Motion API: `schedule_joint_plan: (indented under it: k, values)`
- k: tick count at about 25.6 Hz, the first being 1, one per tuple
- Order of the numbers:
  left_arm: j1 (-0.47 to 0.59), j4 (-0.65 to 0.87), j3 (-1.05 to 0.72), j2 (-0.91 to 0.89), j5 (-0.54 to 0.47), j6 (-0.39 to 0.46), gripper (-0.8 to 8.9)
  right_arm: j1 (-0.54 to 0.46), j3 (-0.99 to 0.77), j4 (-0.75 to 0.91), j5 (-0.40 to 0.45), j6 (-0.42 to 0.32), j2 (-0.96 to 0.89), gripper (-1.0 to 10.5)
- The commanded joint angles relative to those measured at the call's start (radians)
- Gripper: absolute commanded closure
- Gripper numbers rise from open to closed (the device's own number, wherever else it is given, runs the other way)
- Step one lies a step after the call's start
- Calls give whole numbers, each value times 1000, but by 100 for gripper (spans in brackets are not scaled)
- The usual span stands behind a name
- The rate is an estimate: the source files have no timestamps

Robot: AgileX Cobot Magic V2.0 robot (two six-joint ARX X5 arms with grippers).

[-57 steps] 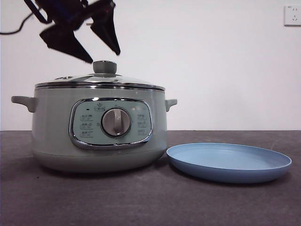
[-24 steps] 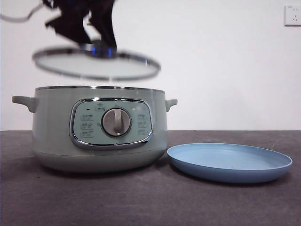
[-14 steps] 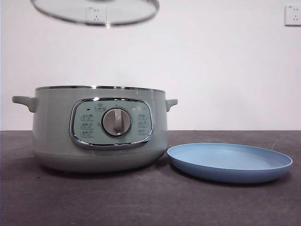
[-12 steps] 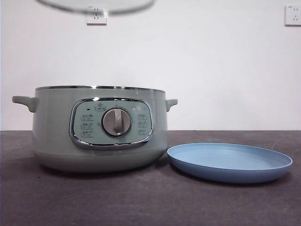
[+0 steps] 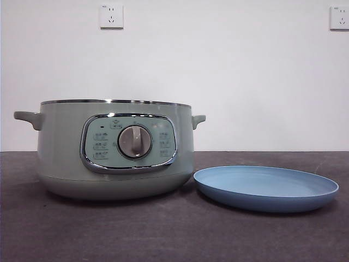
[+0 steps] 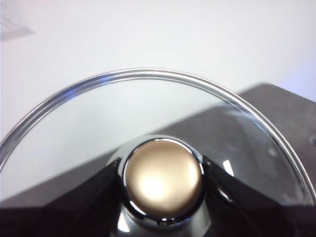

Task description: Take the potato out from the steamer,put the potato on the plate,close the lid

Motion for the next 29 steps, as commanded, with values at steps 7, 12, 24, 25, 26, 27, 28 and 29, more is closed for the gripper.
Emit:
schedule_joint_plan:
  k: [7, 12, 24, 25, 26, 27, 28, 29]
  values:
    - [3, -31, 19, -197, -79, 37, 822, 151, 269, -30, 4, 32, 283, 447]
    - [3, -95, 19, -268, -103, 38, 822, 227, 431, -20, 31, 69, 474, 447]
    - [1, -200, 19, -284, -98, 39, 822, 281, 530, -10, 229, 159, 826, 447]
    - [0, -203, 19, -284, -97, 38, 822, 281, 530, -17, 272, 159, 835, 447]
    - [0, -205, 19, -284, -97, 38, 822, 281, 530, -28, 286, 159, 843, 447]
    - [0, -205, 19, -284, -96, 38, 822, 281, 530, -34, 289, 159, 853, 448]
    - [0, -205, 19, -284, -93, 38, 822, 281, 530, -45, 292, 168, 858, 450]
    - [0, -205, 19, -284, -92, 38, 822, 281, 530, -58, 291, 175, 867, 465]
